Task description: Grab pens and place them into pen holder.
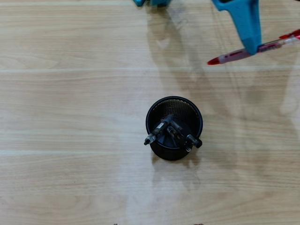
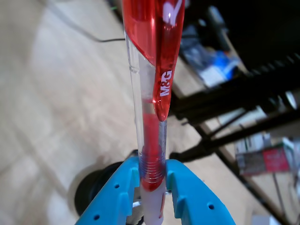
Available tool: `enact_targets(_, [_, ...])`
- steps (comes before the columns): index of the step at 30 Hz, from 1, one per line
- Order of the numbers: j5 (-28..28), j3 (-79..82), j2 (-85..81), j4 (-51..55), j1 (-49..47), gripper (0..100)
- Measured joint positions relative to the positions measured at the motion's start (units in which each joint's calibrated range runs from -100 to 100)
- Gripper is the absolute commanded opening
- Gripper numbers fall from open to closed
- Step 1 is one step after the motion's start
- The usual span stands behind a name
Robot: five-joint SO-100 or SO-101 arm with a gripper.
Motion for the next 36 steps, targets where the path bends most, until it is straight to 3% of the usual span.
enact_targets(6, [-16.28,34.62,-9.65,-29.20,12.41,2])
enact_targets(12, [-21.39,69.77,-14.30,-57.02,11.90,2])
enact_targets(23, [-22.01,75.70,-15.23,-61.24,11.48,2])
enact_targets(31, [-21.70,77.64,-15.15,-61.84,11.14,10])
enact_targets(36, [-19.87,77.64,-15.15,-68.39,11.06,9])
